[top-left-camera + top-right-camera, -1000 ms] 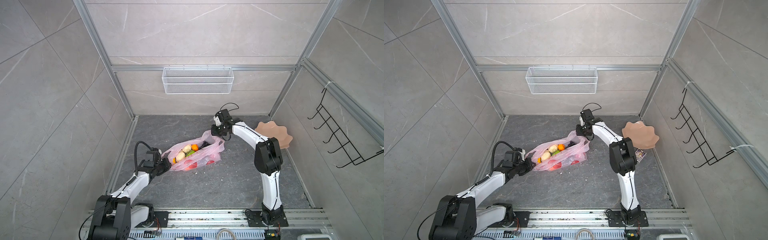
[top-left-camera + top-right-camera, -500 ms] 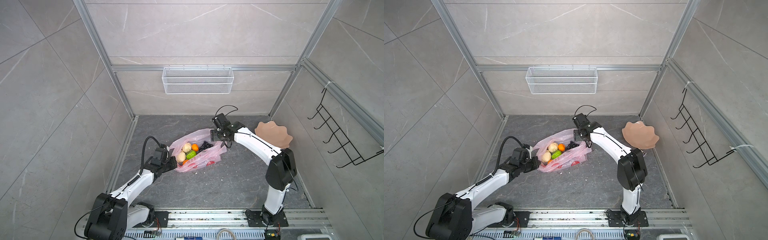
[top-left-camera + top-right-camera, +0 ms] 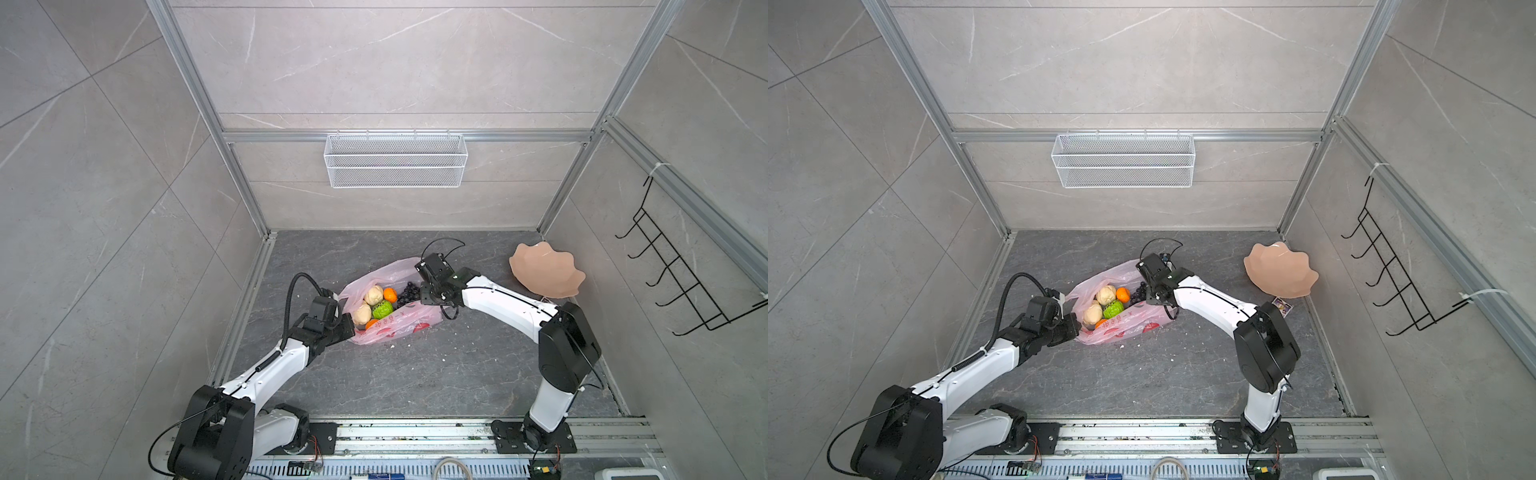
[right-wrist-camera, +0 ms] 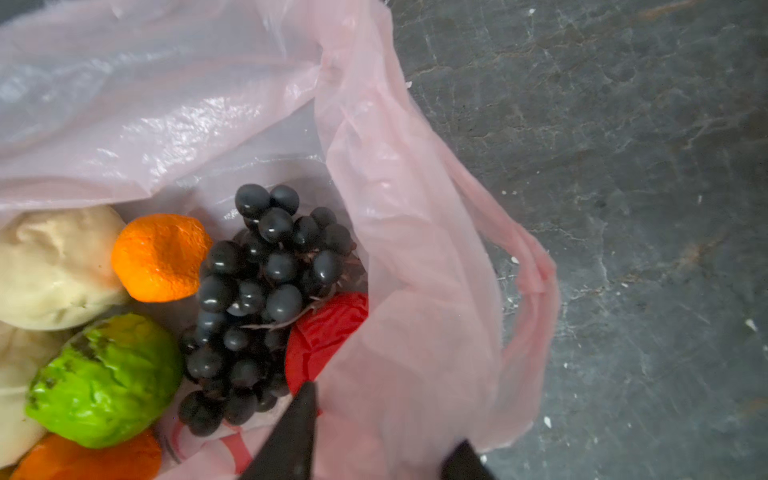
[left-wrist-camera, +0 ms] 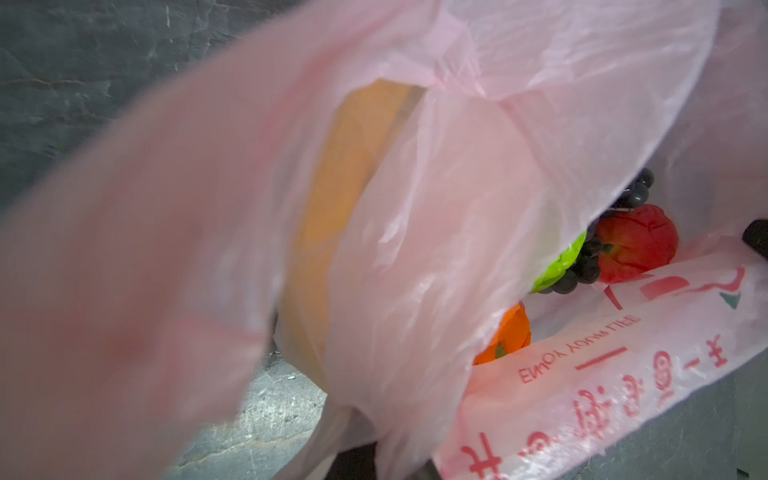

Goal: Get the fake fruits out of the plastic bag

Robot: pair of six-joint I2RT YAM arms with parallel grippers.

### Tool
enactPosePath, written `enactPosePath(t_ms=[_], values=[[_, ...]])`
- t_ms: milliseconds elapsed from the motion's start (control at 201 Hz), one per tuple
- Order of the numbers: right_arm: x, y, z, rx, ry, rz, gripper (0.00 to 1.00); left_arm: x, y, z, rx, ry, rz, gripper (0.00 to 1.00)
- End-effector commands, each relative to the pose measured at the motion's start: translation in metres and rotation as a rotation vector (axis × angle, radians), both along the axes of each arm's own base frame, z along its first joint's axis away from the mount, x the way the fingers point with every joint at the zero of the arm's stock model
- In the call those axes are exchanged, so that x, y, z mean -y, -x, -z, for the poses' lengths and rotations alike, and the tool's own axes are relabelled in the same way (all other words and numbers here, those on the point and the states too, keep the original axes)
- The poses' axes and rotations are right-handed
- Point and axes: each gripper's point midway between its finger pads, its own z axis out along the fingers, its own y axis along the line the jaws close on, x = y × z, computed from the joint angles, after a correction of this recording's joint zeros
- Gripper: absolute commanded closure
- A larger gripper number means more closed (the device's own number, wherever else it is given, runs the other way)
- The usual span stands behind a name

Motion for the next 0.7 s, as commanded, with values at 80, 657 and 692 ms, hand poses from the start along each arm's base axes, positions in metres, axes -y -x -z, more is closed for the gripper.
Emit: enactPosePath(t_ms=[80, 657, 692], values=[[0.011, 0.007, -0.017, 0.106, -0.412, -0.015, 0.95, -0.022, 0.0, 0.014, -0.027, 0.1, -0.146, 1.0], [0.016, 0.066, 0.014, 0.085, -0.539, -0.07, 1.0, -0.001, 0.009, 0.015, -0.046, 0.08, -0.041, 1.0], [0.017, 0.07, 0.013, 0.088, -0.548, -0.072, 1.0, -0.002, 0.011, 0.017, -0.053, 0.079, -0.047, 1.0]])
